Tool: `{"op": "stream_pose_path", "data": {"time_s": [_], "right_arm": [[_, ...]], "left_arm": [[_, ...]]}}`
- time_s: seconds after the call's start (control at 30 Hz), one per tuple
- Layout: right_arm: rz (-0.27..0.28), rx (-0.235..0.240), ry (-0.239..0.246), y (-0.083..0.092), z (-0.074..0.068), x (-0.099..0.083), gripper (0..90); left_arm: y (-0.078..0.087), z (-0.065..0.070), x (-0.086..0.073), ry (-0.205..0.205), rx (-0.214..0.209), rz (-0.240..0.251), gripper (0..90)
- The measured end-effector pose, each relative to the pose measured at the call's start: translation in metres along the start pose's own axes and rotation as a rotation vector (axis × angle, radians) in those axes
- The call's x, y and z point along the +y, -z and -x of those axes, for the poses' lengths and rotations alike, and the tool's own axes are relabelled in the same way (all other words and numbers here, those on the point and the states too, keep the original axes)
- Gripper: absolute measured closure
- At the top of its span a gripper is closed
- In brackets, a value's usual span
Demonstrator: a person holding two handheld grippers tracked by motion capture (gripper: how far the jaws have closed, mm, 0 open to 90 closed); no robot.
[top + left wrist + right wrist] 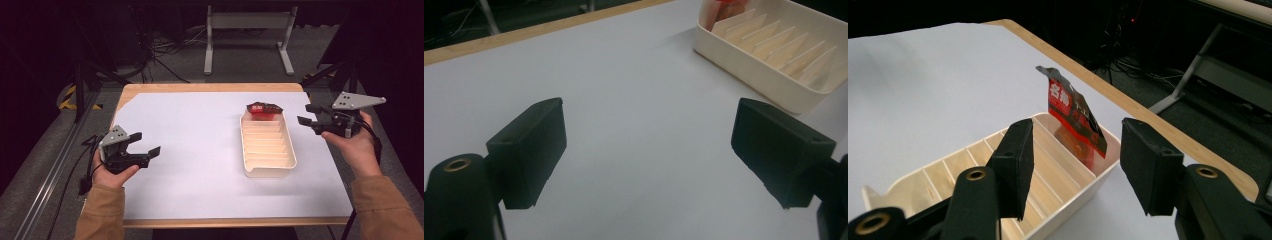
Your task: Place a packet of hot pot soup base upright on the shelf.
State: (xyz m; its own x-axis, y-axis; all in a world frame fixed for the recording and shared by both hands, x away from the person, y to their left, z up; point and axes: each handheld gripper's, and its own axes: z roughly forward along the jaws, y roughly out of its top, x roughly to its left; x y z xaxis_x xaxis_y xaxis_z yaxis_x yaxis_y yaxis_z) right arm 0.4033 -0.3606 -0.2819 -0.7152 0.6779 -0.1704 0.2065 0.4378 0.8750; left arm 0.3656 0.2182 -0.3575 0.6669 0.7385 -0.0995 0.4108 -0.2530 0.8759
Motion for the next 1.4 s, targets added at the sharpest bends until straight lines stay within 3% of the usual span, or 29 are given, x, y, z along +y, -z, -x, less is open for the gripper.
{"op": "stream_pose_path", "data": {"time_s": [0.5,0.73,1.03,1.17,1.4], "right_arm": [[0.030,0.017,-0.051,0.007,-0.012,-0.050,44.8],[0.023,-0.007,-0.066,0.006,-0.013,-0.077,43.7],[0.052,-0.025,-0.143,-0.005,-0.017,-0.113,40.6],[-0.003,-0.032,-0.161,-0.014,-0.016,-0.131,40.3],[0.001,-0.027,-0.186,-0.016,-0.016,-0.141,39.6]], "left_arm": [[0.001,-0.001,-0.006,0.018,0.000,-0.004,15.8],[0.003,-0.003,-0.012,0.030,0.009,-0.007,15.8],[0.001,-0.007,-0.018,0.042,0.015,-0.009,15.8],[-0.003,-0.009,-0.021,0.044,0.022,-0.010,16.0],[-0.009,-0.011,-0.026,0.058,0.027,-0.031,16.1]]}}
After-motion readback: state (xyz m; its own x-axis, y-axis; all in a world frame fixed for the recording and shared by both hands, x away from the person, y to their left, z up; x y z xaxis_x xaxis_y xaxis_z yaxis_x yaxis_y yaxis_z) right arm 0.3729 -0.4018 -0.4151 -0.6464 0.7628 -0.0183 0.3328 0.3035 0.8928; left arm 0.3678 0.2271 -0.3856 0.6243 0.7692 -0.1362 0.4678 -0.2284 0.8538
